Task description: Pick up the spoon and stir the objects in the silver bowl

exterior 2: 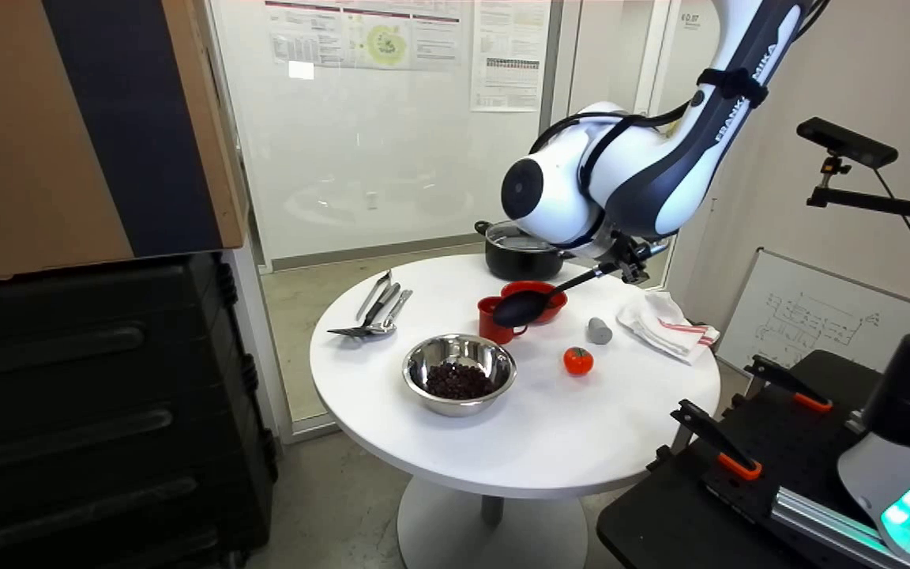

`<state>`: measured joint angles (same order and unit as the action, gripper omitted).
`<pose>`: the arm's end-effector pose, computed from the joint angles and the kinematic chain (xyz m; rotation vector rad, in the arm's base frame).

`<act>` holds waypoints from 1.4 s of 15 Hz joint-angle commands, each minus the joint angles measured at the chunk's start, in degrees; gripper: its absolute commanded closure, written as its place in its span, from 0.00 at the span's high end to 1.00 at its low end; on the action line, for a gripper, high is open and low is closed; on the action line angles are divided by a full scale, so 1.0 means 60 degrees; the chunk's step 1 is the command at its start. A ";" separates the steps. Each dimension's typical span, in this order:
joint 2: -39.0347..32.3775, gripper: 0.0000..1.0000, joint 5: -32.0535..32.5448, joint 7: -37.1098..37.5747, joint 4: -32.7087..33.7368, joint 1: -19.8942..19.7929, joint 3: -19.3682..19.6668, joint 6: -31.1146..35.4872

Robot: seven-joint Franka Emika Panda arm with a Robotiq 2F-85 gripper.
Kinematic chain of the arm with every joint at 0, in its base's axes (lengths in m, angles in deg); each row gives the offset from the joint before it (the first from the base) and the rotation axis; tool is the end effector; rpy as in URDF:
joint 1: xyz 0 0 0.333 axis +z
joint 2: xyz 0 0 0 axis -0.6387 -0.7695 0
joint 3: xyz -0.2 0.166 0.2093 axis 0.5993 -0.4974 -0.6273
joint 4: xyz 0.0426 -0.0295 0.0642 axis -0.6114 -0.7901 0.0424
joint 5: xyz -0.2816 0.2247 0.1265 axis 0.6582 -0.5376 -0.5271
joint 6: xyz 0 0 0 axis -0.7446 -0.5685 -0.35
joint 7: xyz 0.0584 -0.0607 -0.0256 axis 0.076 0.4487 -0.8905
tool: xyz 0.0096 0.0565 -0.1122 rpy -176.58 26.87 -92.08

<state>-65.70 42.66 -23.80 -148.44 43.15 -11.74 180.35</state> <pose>0.4161 0.0483 0.2031 1.8593 0.9068 -0.4335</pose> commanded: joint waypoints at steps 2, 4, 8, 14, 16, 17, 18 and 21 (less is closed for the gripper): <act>0.1072 0.10 -0.1497 -0.0919 -0.0678 -0.0458 0.0794 0.2133; 0.1306 0.10 -0.2361 -0.1370 -0.0832 -0.0563 0.1051 0.2939; 0.1629 0.10 -0.3904 -0.2358 -0.1193 -0.0536 0.1368 0.4478; 0.2366 0.10 -0.4877 -0.2283 -0.1975 -0.0531 0.1772 0.6744; 0.2601 0.10 -0.4879 -0.2232 -0.2253 -0.0540 0.1937 0.7468; 0.2689 0.10 -0.4823 -0.2233 -0.2358 -0.0530 0.1999 0.7740; 0.2774 0.10 -0.4768 -0.2243 -0.2455 -0.0516 0.2042 0.8017; 0.3021 0.10 -0.4628 -0.2196 -0.2735 -0.0585 0.1957 0.8603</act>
<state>-50.93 14.74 -36.61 -161.83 39.77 -0.13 228.25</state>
